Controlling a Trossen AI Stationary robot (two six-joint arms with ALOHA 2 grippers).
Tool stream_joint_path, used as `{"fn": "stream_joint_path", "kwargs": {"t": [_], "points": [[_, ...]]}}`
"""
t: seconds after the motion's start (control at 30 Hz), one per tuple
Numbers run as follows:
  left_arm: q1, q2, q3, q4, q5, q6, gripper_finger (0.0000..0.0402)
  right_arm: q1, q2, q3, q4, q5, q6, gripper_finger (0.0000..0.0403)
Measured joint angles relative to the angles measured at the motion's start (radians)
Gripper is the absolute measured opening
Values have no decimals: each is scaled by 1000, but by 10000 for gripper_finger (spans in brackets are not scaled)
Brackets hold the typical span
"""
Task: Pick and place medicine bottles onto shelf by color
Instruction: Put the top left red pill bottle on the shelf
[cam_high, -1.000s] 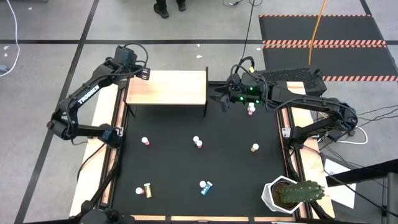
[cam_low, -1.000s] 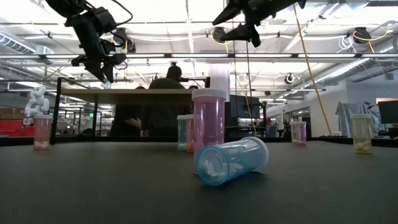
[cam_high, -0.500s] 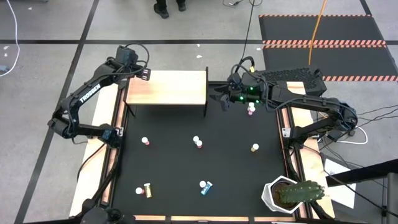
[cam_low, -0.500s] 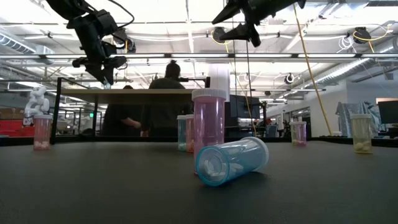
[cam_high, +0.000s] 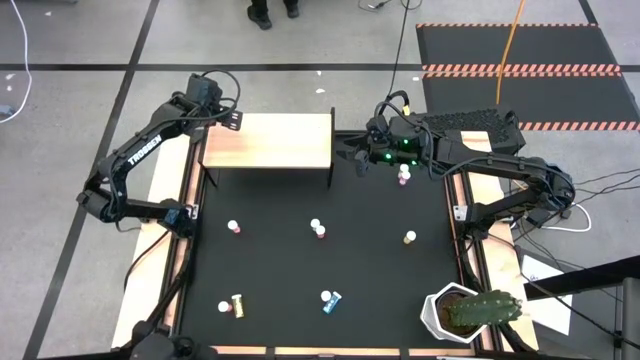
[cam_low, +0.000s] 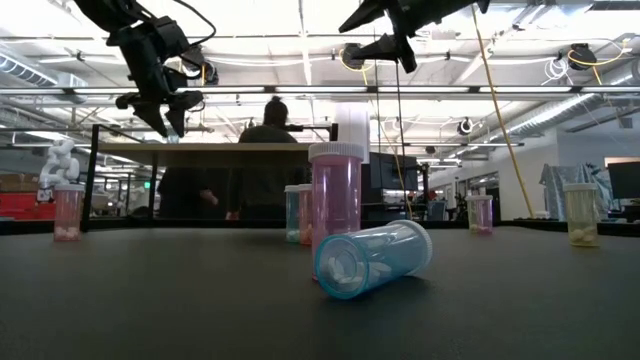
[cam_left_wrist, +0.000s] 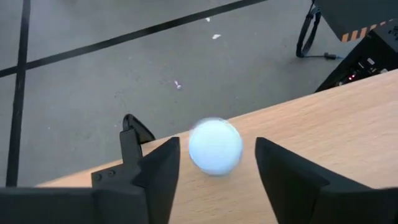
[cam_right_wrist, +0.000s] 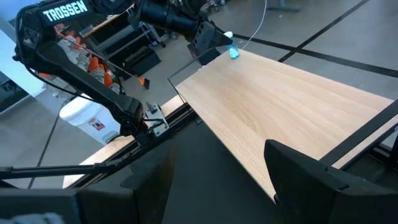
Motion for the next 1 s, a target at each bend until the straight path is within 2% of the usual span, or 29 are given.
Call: {"fn": "stream_joint_path", "kwargs": {"t": [0.2, 0.4, 0.47, 0.53, 0.6, 0.7, 0.8, 1.0], "points": [[-1, -34, 4, -34, 2, -1, 262, 0, 0, 0, 0, 0, 10, 242], [-33, -102, 107, -144, 36, -1, 288, 1, -6, 0, 18, -16, 19, 242], [-59, -121, 152, -170, 36, 11, 293, 9, -5, 0, 106, -103, -11, 242], [-91, -134, 187, -186, 35, 33, 296, 37, -4, 0, 273, -211, -43, 242], [-123, -142, 217, -213, 37, 37, 296, 86, 3, 2, 469, -237, -78, 242], [-178, -161, 251, -242, 62, 36, 296, 157, 20, 3, 633, -203, -202, 241], [-231, -183, 247, -239, 91, 23, 296, 216, 35, 2, 631, -109, -278, 225], [-340, -200, 239, -344, 121, -64, 296, 306, 71, 1, 632, 58, -266, 136]]}}
